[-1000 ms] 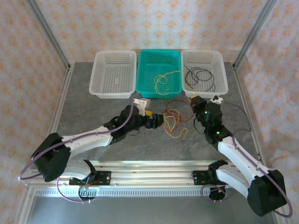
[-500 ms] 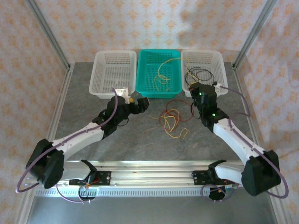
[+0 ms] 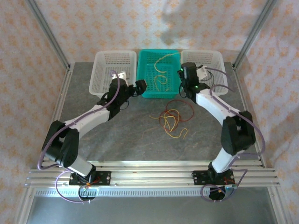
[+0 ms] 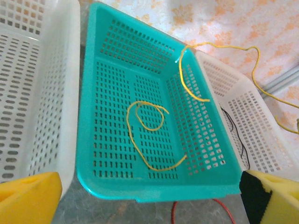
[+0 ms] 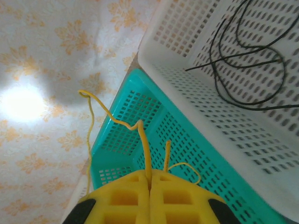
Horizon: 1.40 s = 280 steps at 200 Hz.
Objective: Untangle the cables
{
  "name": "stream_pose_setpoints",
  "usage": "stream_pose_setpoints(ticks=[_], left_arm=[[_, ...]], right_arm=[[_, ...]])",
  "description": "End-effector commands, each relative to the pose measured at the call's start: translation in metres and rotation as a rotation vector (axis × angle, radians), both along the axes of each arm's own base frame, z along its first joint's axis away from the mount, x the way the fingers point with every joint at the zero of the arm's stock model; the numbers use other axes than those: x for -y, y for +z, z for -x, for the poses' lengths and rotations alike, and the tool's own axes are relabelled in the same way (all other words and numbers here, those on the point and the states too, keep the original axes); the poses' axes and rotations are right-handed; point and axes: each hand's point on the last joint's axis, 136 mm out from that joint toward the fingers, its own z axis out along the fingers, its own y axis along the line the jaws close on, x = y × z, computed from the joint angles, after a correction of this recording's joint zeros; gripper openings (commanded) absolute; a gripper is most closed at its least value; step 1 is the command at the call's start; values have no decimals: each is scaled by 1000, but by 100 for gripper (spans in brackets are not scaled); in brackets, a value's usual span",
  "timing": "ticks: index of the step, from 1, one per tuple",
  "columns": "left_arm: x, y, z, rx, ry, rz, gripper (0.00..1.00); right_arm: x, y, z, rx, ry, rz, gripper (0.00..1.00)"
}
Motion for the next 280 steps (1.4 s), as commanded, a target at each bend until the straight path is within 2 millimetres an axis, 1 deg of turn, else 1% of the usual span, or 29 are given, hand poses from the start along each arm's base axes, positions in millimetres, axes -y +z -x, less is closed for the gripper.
stream_pose_setpoints(ticks=[1,14,40,91,121,141,162,181,195,226,244,265,280], left_arm=[[-6,9,-14,11,19,-5,99],[-8,10,-19,9,23,-7,99],[-7,12,-27,10,17,-11,99],[-3,10,-34,-2,-2,-36,99],[-1,7,-34,-10,-17,-43,99],[1,0,-33,-20,-24,-33,99],[2,-4,-30,-22,-31,-14,99],[4,-8,-28,-29,-38,-4,98],[5,-8,-26,-27,-43,3,98],[5,-13,-18,-34,-46,-4,97],[6,-16,-10,-41,-50,-8,97],[13,-18,3,-45,-72,-15,97],[22,-21,16,-49,-96,-29,97]], right_arm=[[-11,-1,-13,-26,-56,21,0],[-21,-9,-22,-44,-62,17,0],[-34,-26,-36,-79,-96,3,0],[-47,-60,-54,-148,-143,-29,0],[-54,-69,-61,-163,-130,-21,0],[-62,-76,-64,-176,-95,-21,0],[-67,-81,-66,-192,-71,-26,7],[-67,-79,-65,-194,-65,-14,14],[-68,-70,-65,-181,-41,7,19],[-65,-42,-59,-151,12,76,28],[-61,-24,-51,-126,47,126,31],[-60,-2,-36,-80,134,190,31],[-62,5,-20,-50,224,235,29]])
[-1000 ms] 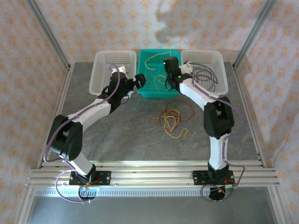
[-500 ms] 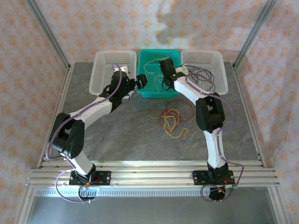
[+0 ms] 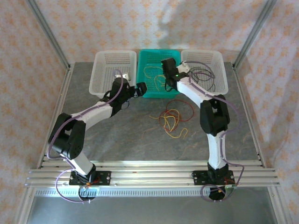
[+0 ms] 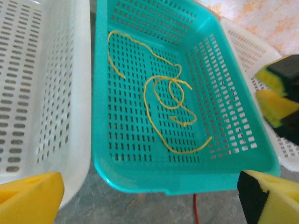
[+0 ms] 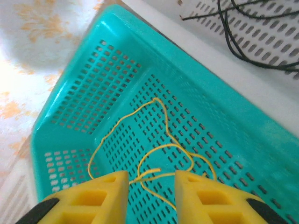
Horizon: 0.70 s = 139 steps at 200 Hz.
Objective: Untangle the cables
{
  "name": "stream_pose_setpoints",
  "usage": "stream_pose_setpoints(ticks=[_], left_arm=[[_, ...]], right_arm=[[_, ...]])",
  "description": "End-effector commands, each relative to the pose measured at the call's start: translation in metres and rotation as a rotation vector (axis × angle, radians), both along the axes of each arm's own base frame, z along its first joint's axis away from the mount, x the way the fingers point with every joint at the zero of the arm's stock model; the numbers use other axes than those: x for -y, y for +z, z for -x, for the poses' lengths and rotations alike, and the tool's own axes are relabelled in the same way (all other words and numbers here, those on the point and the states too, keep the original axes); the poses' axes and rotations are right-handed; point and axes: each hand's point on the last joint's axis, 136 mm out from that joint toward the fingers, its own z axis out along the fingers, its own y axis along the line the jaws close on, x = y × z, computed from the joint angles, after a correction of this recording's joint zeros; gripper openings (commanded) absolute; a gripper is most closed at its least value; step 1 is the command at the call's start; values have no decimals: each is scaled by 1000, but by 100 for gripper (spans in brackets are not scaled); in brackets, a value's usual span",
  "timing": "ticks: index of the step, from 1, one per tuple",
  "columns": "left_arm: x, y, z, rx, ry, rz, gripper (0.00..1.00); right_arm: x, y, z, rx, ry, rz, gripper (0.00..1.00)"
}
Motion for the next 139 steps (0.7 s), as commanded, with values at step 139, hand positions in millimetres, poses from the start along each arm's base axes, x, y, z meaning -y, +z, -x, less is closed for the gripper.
stream_pose_setpoints(ticks=[139], left_arm=[[95,-32,123,-34,-187,27,96]], right_arm=[[21,-29,209,-76,633,140,29]])
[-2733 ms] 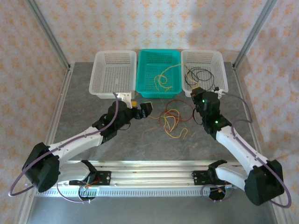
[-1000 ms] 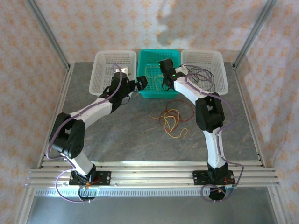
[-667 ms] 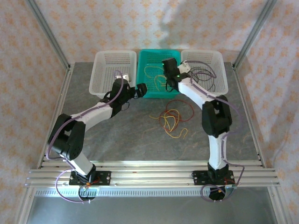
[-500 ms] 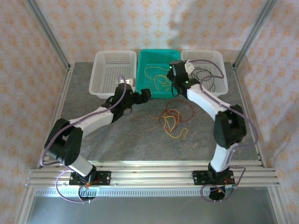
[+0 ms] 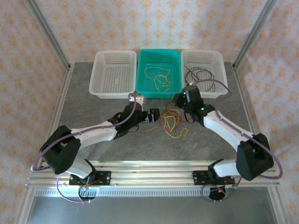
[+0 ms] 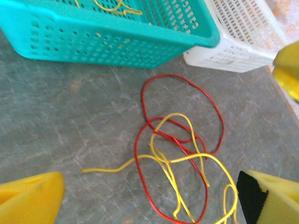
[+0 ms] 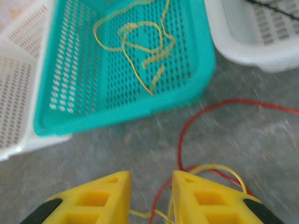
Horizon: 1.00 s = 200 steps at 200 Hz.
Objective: Untangle the cables
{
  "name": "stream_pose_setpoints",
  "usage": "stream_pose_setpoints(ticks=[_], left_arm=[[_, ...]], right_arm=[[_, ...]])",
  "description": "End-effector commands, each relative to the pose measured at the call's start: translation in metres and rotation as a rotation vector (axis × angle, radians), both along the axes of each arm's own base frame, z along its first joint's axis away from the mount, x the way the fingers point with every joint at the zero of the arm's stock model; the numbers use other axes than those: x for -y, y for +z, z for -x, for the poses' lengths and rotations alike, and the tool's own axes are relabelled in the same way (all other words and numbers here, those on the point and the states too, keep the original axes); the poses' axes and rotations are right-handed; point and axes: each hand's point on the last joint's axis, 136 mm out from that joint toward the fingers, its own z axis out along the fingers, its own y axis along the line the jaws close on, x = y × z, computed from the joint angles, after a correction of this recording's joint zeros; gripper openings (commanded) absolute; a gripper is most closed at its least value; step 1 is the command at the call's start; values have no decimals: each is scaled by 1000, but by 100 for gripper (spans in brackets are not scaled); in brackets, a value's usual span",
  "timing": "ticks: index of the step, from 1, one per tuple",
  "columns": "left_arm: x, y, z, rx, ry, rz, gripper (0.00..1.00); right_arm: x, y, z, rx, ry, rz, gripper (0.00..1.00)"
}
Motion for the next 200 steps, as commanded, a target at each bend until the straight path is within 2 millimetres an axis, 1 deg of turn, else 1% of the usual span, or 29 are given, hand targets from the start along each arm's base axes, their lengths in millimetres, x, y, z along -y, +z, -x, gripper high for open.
stream_pose_setpoints(ticks=[1,18,39,60,85,95,119,172,186,200], left_arm=[[12,1,5,7,15,46,96],[23,-8,13,-15,-6,52,96],[35,-18,21,-41,-31,60,96],[43,-26,27,-61,-43,60,95],[46,-34,29,-79,-43,61,95],[46,-36,28,-84,-38,61,95],[46,-42,27,-91,-26,54,95],[43,-51,26,-112,-1,42,95],[41,-53,23,-112,10,30,94],[38,-56,18,-117,23,20,94]], right_arm=[[2,-16,27,-60,53,12,29],[7,-32,44,-101,59,8,31],[8,-51,59,-152,88,14,31],[3,-64,71,-180,140,-1,35],[-3,-74,78,-205,186,-12,43],[-4,-77,78,-213,190,-13,44],[-6,-81,75,-212,196,-18,44],[-16,-87,65,-207,215,-36,38],[-20,-88,61,-204,224,-43,36],[-24,-91,58,-210,231,-52,30]])
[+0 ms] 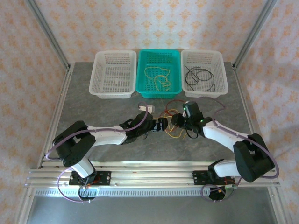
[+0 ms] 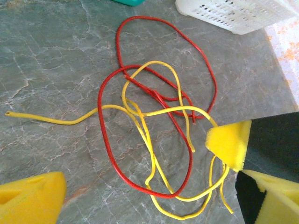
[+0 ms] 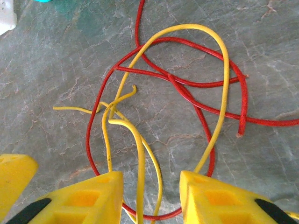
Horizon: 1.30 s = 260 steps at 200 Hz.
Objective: Untangle the cables
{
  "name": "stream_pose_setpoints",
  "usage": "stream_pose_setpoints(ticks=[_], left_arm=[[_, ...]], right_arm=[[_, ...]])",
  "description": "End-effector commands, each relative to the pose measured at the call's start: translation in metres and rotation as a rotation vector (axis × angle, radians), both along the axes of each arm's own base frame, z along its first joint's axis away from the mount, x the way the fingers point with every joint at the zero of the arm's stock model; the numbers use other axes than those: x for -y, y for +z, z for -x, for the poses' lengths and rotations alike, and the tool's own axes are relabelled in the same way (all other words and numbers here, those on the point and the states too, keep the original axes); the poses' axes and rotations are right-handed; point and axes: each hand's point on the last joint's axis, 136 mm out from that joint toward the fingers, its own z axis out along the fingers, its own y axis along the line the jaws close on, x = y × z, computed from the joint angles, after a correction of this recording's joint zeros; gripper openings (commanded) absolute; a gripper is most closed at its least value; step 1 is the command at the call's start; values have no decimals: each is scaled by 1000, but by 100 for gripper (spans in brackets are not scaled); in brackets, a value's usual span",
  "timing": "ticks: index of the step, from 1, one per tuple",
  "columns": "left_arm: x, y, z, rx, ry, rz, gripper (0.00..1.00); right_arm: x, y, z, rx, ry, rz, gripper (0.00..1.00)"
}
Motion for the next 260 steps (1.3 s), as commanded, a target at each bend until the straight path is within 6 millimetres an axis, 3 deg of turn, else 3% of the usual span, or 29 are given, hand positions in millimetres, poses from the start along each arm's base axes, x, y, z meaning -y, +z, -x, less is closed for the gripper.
stream_pose_setpoints(ticks=[1,47,94,147,153,196,260], left_arm=[[-6,-7,-10,-1,47,-17,94],[-23,-1,-27,6,84,-3,94],[-27,3,-34,10,58,-2,95],[-18,13,-33,37,5,34,97],[-17,14,-32,41,-4,37,97],[-10,20,-31,55,-38,59,98],[-23,5,-36,24,33,18,92]], right_arm=[[-13,5,-11,35,33,-29,30],[-17,14,-12,63,42,-58,10],[-20,50,-9,166,88,-95,2],[-8,76,-11,218,72,-29,0],[-7,90,-11,251,70,-42,0],[-7,125,-14,325,53,-76,0],[-1,156,-14,399,31,-81,0]])
